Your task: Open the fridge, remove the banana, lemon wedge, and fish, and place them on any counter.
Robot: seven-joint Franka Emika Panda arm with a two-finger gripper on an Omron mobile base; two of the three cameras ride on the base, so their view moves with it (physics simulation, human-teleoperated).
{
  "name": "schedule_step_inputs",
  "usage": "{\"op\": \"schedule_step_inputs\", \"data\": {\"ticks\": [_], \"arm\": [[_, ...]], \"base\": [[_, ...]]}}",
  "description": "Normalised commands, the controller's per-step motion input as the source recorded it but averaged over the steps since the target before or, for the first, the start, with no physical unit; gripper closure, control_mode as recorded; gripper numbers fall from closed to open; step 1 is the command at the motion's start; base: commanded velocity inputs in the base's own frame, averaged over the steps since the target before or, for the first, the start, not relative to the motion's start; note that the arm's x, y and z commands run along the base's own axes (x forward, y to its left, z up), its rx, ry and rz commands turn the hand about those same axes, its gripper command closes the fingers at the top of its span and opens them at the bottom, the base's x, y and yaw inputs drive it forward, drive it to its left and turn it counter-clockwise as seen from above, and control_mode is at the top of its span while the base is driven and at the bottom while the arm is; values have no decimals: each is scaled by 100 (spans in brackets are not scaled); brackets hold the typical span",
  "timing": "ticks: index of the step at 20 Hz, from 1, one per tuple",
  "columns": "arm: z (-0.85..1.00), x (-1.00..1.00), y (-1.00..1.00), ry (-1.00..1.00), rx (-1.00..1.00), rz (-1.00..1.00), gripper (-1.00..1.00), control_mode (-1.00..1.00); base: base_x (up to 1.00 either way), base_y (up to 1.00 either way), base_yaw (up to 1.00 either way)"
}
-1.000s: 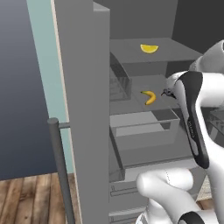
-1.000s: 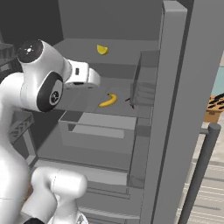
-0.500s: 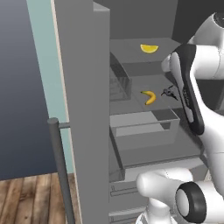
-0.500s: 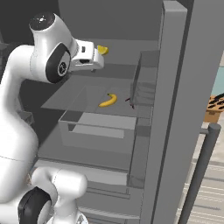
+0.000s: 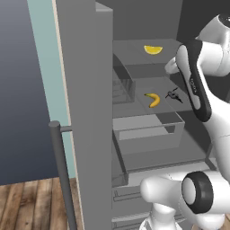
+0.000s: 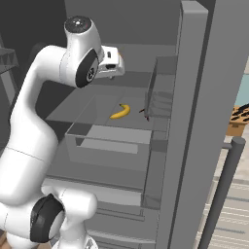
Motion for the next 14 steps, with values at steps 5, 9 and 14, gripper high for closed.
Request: {"op": "schedule_step_inputs", "data": {"ticks": [5, 9, 14], "arm": [[14, 3, -11, -1, 0, 14, -100, -100], [13, 8, 0, -5, 0, 2, -100, -100], [0, 38, 0, -1, 0, 0, -100, -100]], "base": [[0, 0, 0], [0, 0, 0], [0, 0, 0]]}}
